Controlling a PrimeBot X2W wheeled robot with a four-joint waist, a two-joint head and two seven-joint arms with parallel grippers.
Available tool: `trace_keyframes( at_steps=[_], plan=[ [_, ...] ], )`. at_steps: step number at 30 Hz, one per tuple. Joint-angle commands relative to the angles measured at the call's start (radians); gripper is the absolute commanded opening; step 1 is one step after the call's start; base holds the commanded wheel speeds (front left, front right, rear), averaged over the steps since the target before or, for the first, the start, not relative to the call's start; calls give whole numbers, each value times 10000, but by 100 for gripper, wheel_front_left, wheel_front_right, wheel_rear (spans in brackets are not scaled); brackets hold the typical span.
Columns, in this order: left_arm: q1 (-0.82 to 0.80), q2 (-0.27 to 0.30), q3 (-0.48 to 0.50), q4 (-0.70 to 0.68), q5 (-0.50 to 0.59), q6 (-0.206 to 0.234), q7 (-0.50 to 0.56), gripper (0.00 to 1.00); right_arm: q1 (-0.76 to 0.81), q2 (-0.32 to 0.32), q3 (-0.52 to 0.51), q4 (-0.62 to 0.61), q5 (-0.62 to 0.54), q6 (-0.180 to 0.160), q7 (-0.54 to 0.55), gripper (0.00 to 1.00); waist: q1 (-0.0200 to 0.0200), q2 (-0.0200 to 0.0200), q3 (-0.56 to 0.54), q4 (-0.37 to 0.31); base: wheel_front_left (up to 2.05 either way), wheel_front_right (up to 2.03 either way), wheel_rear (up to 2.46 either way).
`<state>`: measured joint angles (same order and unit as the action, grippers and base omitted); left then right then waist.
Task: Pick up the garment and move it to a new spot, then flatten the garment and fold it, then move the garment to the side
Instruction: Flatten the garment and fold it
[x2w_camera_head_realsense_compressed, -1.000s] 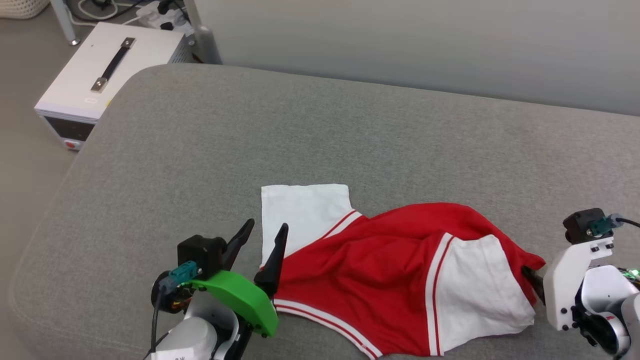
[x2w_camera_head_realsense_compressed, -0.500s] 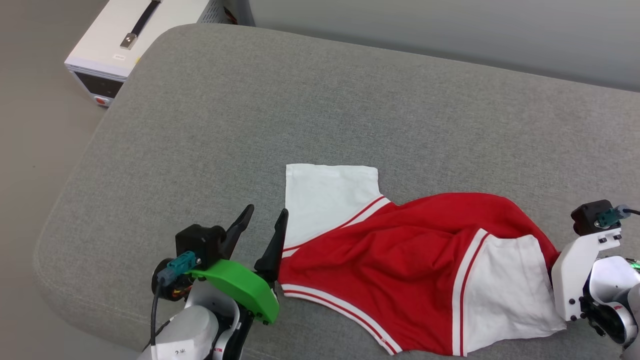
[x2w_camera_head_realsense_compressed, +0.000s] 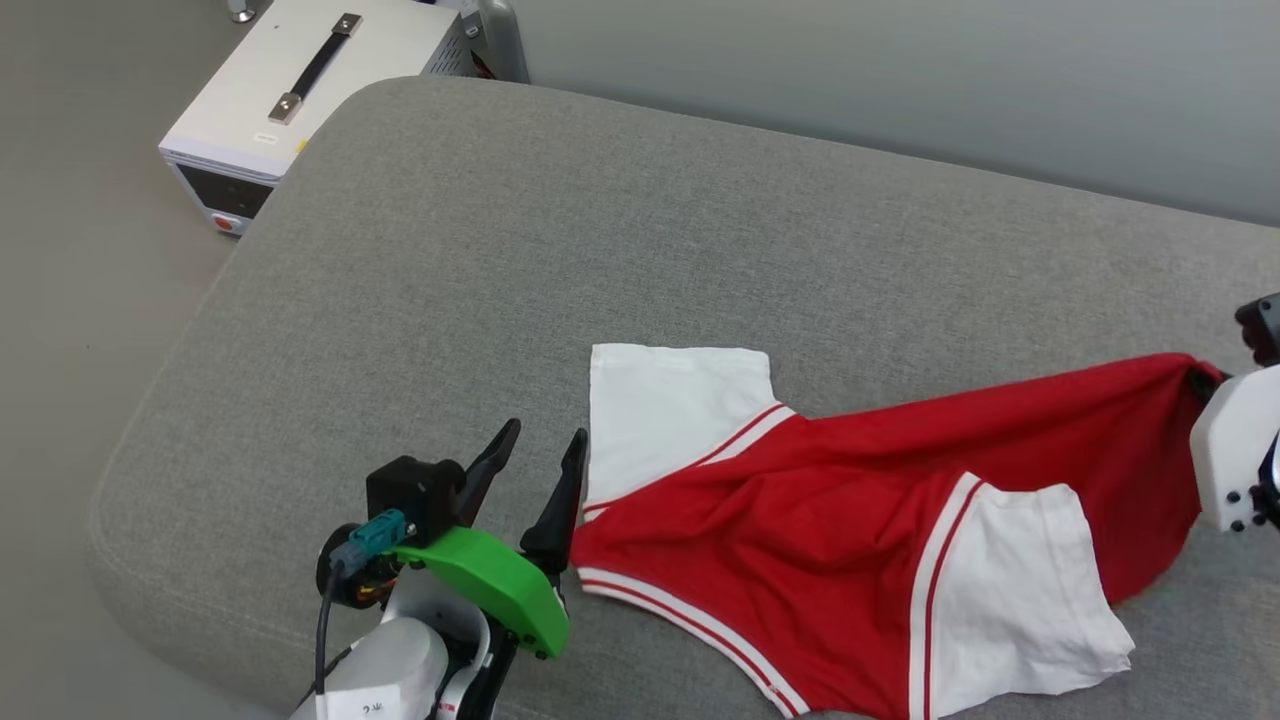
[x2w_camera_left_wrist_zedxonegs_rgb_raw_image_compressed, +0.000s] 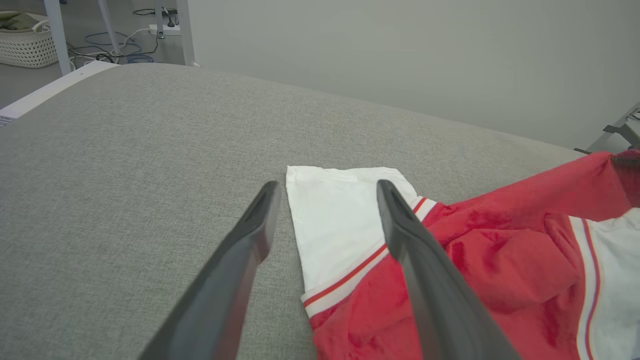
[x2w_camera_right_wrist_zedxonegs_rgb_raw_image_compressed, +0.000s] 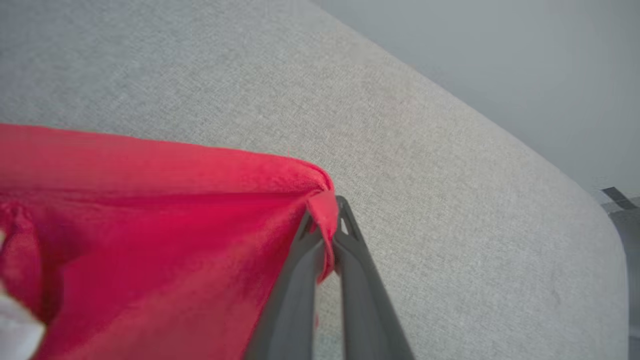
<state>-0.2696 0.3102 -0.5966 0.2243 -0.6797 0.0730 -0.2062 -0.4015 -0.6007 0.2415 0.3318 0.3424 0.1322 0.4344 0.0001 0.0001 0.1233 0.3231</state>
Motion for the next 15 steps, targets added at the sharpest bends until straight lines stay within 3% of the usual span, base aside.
trace_keyframes(
  at_steps=[1,15],
  plan=[
    [-169,-72,-34,27,-8,-74,-62,100,-382,-147,76,78,-115,-15,-173,0,-1,-1,-12,111,0,0,0],
    [-579,-511,-80,56,-16,-319,-316,100,-5195,-939,1589,1360,-1371,-15,-1315,0,-1,-1,1235,971,0,0,0]
  ],
)
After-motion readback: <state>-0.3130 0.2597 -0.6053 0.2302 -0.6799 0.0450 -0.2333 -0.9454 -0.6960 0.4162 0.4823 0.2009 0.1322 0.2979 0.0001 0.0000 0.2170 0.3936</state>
